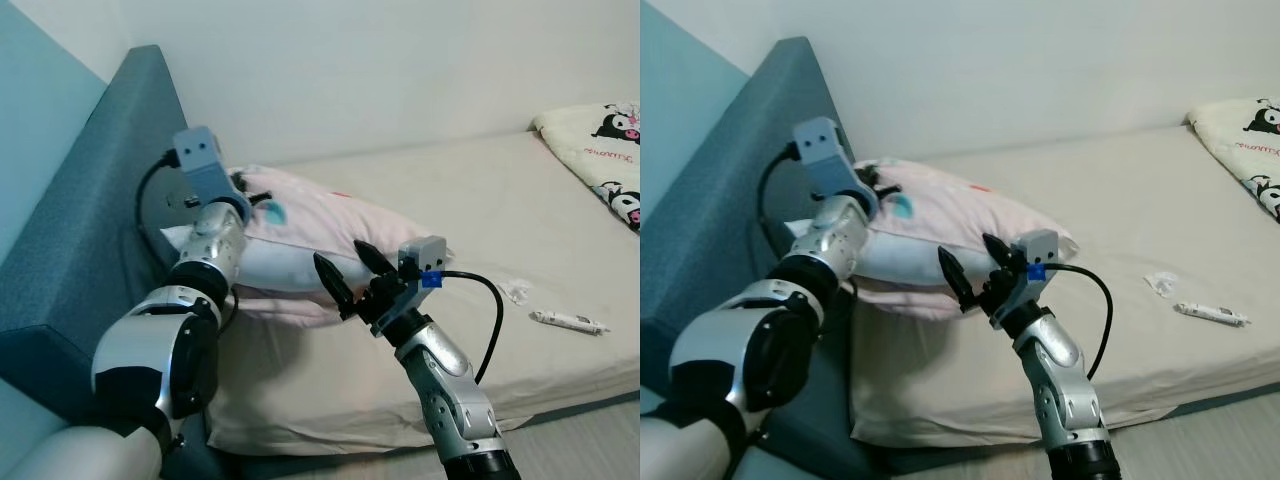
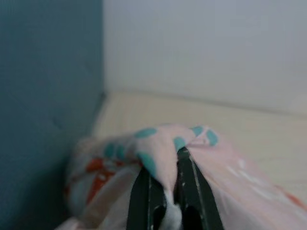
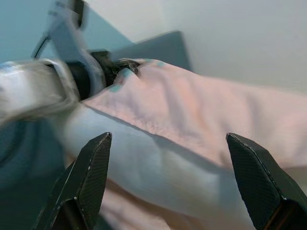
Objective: Clean up the room
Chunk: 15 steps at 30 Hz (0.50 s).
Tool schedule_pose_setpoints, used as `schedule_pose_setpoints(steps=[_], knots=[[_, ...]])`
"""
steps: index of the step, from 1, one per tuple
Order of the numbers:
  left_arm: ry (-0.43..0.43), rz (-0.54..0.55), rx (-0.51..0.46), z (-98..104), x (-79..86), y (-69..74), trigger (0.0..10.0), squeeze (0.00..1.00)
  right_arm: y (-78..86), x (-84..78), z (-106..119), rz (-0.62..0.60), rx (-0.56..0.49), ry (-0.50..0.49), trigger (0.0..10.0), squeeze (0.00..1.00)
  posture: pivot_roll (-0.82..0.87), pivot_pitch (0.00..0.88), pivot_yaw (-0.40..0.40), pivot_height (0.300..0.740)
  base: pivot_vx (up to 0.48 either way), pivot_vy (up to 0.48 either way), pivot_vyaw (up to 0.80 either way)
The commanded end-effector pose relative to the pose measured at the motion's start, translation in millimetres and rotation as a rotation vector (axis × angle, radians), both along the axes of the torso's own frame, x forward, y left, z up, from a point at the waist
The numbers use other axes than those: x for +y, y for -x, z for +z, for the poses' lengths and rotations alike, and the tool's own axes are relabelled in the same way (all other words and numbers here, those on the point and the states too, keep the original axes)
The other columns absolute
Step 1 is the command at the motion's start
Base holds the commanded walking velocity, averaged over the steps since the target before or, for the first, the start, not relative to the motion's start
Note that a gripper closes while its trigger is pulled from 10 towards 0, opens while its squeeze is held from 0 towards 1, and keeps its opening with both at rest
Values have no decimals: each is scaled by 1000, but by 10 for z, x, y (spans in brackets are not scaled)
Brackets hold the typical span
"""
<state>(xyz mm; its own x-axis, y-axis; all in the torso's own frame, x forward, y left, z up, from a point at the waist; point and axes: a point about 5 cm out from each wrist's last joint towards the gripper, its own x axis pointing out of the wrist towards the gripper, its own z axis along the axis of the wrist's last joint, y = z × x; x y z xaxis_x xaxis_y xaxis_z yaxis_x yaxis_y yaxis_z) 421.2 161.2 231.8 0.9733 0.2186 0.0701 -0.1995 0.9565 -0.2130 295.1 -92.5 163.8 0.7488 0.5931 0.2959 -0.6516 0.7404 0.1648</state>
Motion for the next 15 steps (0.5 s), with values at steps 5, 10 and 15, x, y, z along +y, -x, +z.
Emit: schedule_pose_setpoints(steps=[5, 10, 15], knots=[[-170, 242, -37, -13, 547, 113, 10000, 0, 102, 51, 61, 85, -12, -24, 10000, 0, -250, 111, 52, 740, 0, 0, 0], [-136, 391, 86, -482, 994, 345, 10000, 0, 131, 60, 70, 124, -13, -23, 10000, 0, -233, 107, 56, 740, 0, 0, 0], [-78, 435, 292, -1215, 1061, 666, 10000, 0, 137, 87, 79, 151, -9, -20, 10000, 0, -218, 107, 49, 740, 0, 0, 0]])
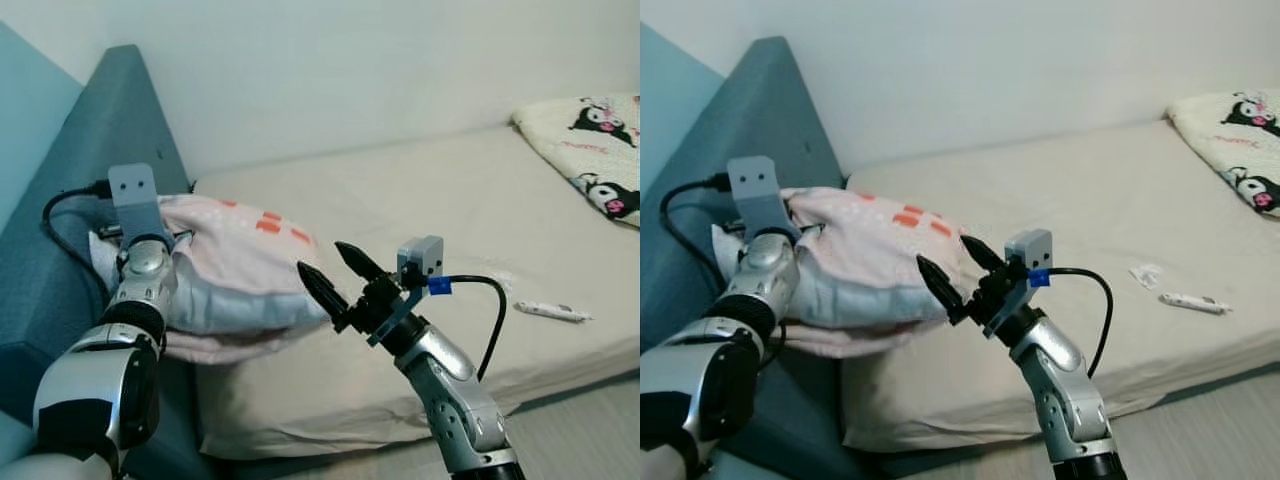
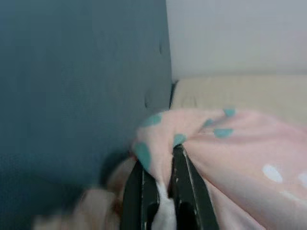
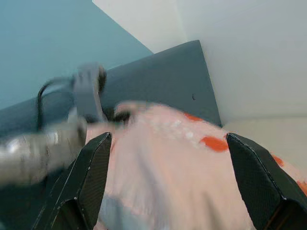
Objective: Clean up the room
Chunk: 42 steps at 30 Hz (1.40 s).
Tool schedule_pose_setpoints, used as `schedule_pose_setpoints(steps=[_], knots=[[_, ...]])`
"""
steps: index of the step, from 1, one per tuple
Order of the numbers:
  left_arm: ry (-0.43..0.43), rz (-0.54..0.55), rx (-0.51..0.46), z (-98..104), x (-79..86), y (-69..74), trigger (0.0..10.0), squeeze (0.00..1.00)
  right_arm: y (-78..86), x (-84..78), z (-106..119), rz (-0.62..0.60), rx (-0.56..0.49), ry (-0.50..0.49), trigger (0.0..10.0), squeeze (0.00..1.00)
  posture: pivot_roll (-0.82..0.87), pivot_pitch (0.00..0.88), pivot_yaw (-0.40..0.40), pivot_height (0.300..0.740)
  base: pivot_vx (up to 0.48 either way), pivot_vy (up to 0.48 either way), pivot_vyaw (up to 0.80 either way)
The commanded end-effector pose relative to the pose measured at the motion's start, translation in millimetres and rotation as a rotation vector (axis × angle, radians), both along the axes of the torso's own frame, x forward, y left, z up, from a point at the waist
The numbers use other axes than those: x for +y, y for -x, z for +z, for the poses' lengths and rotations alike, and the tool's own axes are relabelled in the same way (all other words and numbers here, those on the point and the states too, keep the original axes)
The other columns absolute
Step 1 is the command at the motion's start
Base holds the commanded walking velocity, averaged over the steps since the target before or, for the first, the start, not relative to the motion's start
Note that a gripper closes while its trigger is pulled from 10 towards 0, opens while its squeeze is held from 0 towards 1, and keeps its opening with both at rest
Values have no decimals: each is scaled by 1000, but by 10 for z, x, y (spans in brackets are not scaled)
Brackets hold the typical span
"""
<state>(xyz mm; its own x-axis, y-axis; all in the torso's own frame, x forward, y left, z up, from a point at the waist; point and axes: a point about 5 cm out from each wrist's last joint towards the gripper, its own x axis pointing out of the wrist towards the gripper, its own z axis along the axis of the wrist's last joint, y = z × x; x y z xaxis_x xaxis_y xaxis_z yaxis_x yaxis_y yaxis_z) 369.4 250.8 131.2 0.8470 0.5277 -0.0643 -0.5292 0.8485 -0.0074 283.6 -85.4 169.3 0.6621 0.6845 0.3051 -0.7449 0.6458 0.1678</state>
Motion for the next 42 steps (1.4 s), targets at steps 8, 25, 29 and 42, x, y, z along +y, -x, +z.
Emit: schedule_pose_setpoints(steps=[8, 25, 29, 42], knots=[[88, -5, 511, -1385, -70, 943, 10000, 0, 38, 63, 1, 53, 8, 13, 10000, 0, -211, 104, 59, 740, 0, 0, 0], [-103, -614, 824, -1714, -479, 1162, 10000, 0, -31, 22, -36, -6, 12, 38, 10000, 0, -198, 97, 74, 740, 0, 0, 0], [-111, -638, 839, -1723, -501, 1167, 10000, 0, -34, 17, -36, -6, 12, 40, 10000, 0, -197, 96, 72, 740, 0, 0, 0], [53, -1077, 905, -1660, -856, 1103, 10000, 0, -49, -5, -34, -10, 8, 57, 10000, 0, -212, 92, 62, 740, 0, 0, 0]])
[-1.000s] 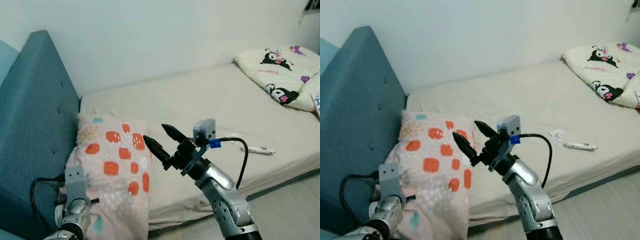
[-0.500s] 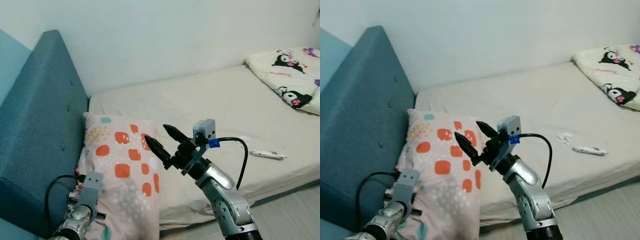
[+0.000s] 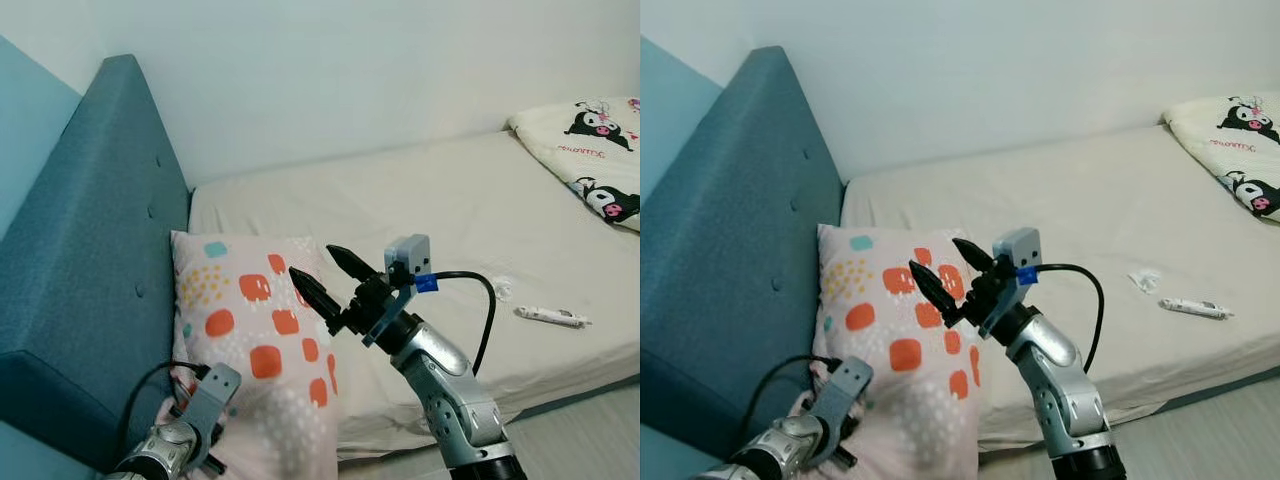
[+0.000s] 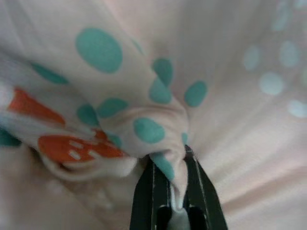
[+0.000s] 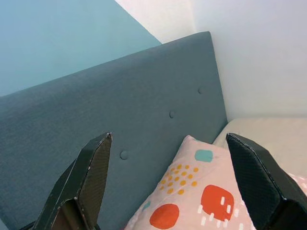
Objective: Clean up the room
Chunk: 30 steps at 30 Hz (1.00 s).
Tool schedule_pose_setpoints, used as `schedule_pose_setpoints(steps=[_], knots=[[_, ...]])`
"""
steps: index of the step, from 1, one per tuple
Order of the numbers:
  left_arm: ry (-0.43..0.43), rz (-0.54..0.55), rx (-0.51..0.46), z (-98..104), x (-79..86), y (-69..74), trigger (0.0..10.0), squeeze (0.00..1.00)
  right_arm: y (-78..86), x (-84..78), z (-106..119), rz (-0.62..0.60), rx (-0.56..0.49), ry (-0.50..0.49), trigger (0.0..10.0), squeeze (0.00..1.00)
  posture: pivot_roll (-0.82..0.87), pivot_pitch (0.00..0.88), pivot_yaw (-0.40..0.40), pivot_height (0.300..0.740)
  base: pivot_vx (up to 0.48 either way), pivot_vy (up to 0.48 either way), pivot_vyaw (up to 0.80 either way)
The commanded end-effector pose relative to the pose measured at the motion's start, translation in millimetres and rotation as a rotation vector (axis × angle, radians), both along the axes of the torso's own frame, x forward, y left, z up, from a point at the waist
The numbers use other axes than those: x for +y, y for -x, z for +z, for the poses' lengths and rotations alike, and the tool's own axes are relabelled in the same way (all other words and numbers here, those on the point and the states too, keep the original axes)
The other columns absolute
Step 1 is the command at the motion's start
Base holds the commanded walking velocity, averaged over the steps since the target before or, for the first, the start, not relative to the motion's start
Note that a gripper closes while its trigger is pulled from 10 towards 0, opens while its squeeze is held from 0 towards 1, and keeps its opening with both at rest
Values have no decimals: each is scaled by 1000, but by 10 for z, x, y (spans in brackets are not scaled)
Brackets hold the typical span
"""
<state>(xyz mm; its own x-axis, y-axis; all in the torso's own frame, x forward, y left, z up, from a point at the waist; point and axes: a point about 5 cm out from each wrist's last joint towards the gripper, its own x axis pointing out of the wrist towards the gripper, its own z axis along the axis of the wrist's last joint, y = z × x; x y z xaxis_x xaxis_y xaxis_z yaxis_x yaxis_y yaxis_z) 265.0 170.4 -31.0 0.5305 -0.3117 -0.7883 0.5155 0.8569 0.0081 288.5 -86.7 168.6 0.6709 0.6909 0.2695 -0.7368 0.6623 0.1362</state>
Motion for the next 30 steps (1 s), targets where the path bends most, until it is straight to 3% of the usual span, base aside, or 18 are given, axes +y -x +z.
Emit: schedule_pose_setpoints(steps=[1, 2, 3, 4, 8, 9, 10, 14, 16, 17, 18, 19, 20, 21, 22, 24, 28, 30], knots=[[123, -43, 27, 40, -116, -19, 10000, 0, 2, -3, -27, 1, 6, 8, 10000, 0, -212, 92, 62, 740, 0, 0, 0], [123, -43, 27, 40, -116, -19, 10000, 0, 2, -3, -27, 1, 6, 8, 10000, 0, -212, 92, 62, 740, 0, 0, 0], [192, -35, 23, 104, -161, -79, 10000, 0, 3, -10, -28, -1, 5, 9, 10000, 0, -214, 91, 62, 740, 0, 0, 0], [210, -31, 23, 119, -171, -93, 10000, 0, 3, -12, -28, -1, 5, 9, 10000, 0, -214, 91, 62, 740, 0, 0, 0], [303, -45, -76, 300, -289, -263, 10000, 0, -11, -16, -33, -10, 4, 14, 10000, 0, -217, 79, 65, 740, 0, 0, 0], [303, -45, -76, 300, -289, -263, 10000, 0, -11, -16, -33, -10, 4, 14, 10000, 0, -217, 79, 65, 740, 0, 0, 0], [383, -39, -68, 336, -363, -279, 10000, 0, -16, -16, -26, -13, 2, 13, 10000, 0, -220, 77, 66, 740, 0, 0, 0], [417, -64, -60, 346, -422, -271, 10000, 0, -23, -20, -20, -18, 0, 13, 10000, 0, -221, 75, 65, 740, 0, 0, 0], [391, -82, -66, 335, -425, -263, 10000, 0, -27, -25, -19, -21, 0, 13, 10000, 0, -222, 75, 64, 740, 0, 0, 0], [310, -53, -73, 293, -371, -257, 10000, 1000, -31, -33, -19, -26, -1, 15, 10000, 0, -224, 75, 64, 740, 0, 0, 0], [310, -53, -73, 293, -371, -257, 10000, 1000, -31, -33, -19, -26, -1, 15, 10000, 0, -224, 75, 64, 740, 0, 0, 0], [111, -17, -84, 212, -196, -231, 10000, 1000, -36, -53, -17, -32, -1, 17, 10000, 0, -226, 76, 59, 740, 0, 0, 0], [61, -6, -83, 193, -144, -221, 10000, 1000, -38, -59, -17, -34, -2, 18, 10000, 0, -226, 76, 59, 740, 0, 0, 0], [61, -6, -83, 193, -144, -221, 10000, 1000, -38, -59, -17, -34, -2, 18, 10000, 0, -226, 76, 59, 740, 0, 0, 0], [-14, -26, -82, 179, -71, -210, 10000, 1000, -38, -65, -18, -35, -2, 21, 10000, 0, -225, 76, 57, 740, 0, 0, 0], [-14, -26, -82, 179, -71, -210, 10000, 1000, -38, -65, -18, -35, -2, 21, 10000, 0, -225, 76, 57, 740, 0, 0, 0], [-207, -134, -128, 259, 87, -279, 10000, 1000, -58, -62, -8, -39, -6, 26, 10000, 0, -221, 74, 55, 740, 0, 0, 0], [-234, -158, -141, 286, 103, -302, 10000, 1000, -63, -63, -5, -41, -7, 26, 10000, 0, -221, 74, 55, 740, 0, 0, 0]])
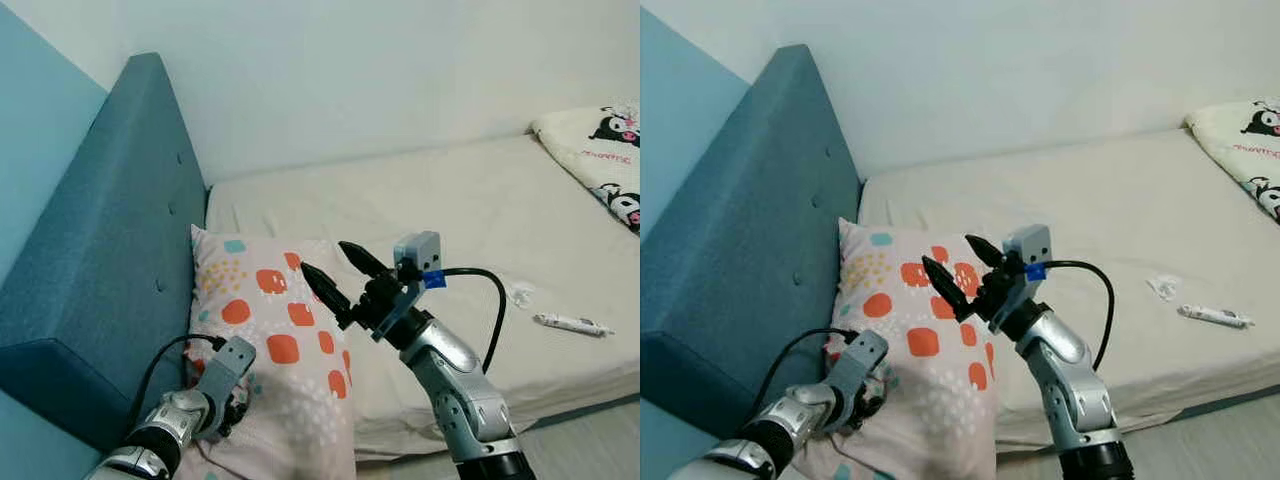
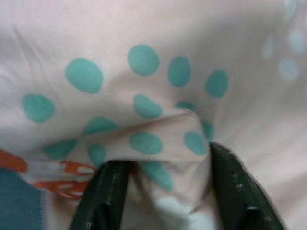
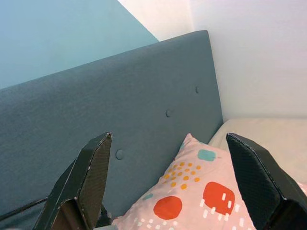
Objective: Clean up the room
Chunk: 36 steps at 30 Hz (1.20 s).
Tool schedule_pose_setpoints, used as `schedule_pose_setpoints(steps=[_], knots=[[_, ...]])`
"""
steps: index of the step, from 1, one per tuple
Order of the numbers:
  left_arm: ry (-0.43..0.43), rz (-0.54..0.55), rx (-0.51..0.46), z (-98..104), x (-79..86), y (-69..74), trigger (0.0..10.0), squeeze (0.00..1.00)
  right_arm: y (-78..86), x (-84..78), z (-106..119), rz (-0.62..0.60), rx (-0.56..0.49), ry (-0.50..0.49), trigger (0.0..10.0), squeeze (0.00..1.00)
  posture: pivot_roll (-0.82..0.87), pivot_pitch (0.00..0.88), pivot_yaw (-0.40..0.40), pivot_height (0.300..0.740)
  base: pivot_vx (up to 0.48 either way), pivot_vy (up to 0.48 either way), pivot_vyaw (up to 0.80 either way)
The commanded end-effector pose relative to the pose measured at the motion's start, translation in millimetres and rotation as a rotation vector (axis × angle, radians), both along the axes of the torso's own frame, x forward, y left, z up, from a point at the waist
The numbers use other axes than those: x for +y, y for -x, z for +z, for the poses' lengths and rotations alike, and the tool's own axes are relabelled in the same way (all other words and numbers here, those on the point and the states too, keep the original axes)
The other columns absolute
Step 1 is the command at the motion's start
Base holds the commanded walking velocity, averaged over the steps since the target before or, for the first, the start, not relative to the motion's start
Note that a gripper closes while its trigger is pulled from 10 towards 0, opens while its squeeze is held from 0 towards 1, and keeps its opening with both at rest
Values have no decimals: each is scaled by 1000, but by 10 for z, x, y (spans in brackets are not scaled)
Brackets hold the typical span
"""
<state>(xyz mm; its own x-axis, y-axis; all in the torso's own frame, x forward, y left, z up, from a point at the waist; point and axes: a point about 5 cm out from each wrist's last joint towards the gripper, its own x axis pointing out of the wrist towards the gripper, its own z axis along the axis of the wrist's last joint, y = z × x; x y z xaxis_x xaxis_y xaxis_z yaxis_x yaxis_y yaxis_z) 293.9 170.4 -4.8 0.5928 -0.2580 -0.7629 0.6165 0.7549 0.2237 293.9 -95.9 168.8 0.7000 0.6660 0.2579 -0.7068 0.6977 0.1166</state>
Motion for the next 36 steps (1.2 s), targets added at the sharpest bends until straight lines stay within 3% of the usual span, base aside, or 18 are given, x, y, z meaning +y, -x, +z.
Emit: schedule_pose_setpoints(steps=[1, 3, 5, 7, 9, 10, 13, 14, 15, 16, 18, 19, 21, 23, 24, 28, 32, 36], knots=[[-61, -11, -12, 23, 103, -13, 10000, 1000, -9, 29, -7, 5, -2, 3, 10000, 0, -221, 74, 55, 740, 0, 0, 0], [-103, -69, -36, 90, 116, -68, 10000, 1000, -16, 25, 0, 1, -4, 2, 10000, 0, -222, 75, 54, 740, 0, 0, 0], [-85, -218, -45, 182, 50, -103, 10000, 1000, -20, 16, 4, -4, -6, 2, 10000, 0, -222, 75, 53, 740, 0, 0, 0], [67, -389, -17, 353, -62, -90, 10000, 1000, -38, -13, 4, -31, -1, 2, 10000, 0, -219, 77, 52, 740, 0, 0, 0], [150, -465, -6, 455, -100, -60, 10000, 1000, -49, -26, 2, -43, 4, 1, 10000, 0, -219, 77, 52, 740, 0, 0, 0], [150, -465, -6, 455, -100, -60, 10000, 1000, -49, -26, 2, -43, 4, 1, 10000, 0, -219, 77, 52, 740, 0, 0, 0], [336, -658, -69, 854, -149, 28, 10000, 1000, -93, -67, -2, -84, 10, 0, 10000, 0, -215, 77, 51, 740, 0, 0, 0], [432, -689, -117, 994, -192, 41, 10000, 427, -108, -80, -4, -98, 12, -3, 10000, 0, -210, 77, 50, 740, 0, 0, 0], [432, -689, -117, 994, -192, 41, 10000, 427, -108, -80, -4, -98, 12, -3, 10000, 0, -210, 77, 50, 740, 0, 0, 0], [523, -698, -160, 1103, -235, 41, 10000, 0, -120, -89, -10, -107, 18, -6, 10000, 0, -209, 77, 51, 740, 0, 0, 0], [666, -666, -299, 1273, -352, -24, 10000, 0, -141, -106, -38, -126, 23, 5, 10000, 0, -205, 78, 51, 740, 0, 0, 0], [666, -666, -299, 1273, -352, -24, 10000, 0, -141, -106, -38, -126, 23, 5, 10000, 0, -205, 78, 51, 740, 0, 0, 0], [811, -566, -420, 1345, -516, -90, 10000, 0, -157, -130, -93, -144, 43, 10, 10000, 0, -206, 79, 50, 740, 0, 0, 794], [855, -526, -450, 1352, -571, -101, 10000, 0, -160, -137, -114, -149, 51, 11, 10000, 0, -206, 79, 49, 740, 0, 0, 800], [921, -404, -391, 1173, -727, -99, 10000, 0, -169, -166, -199, -183, 84, 25, 10000, 0, -205, 81, 44, 740, 0, 0, 0], [955, -309, -292, 944, -859, -26, 10000, 0, -182, -198, -315, -221, 124, 65, 10000, 0, -204, 81, 43, 740, 0, 0, 0], [968, -284, -265, 859, -908, 28, 10000, 0, -189, -209, -367, -235, 142, 76, 10000, 0, -201, 80, 42, 740, 0, 0, 0], [954, -274, -149, 568, -990, 212, 10000, 0, -225, -282, -528, -309, 200, 93, 10000, 0, -197, 78, 46, 740, 0, -472, 0]])
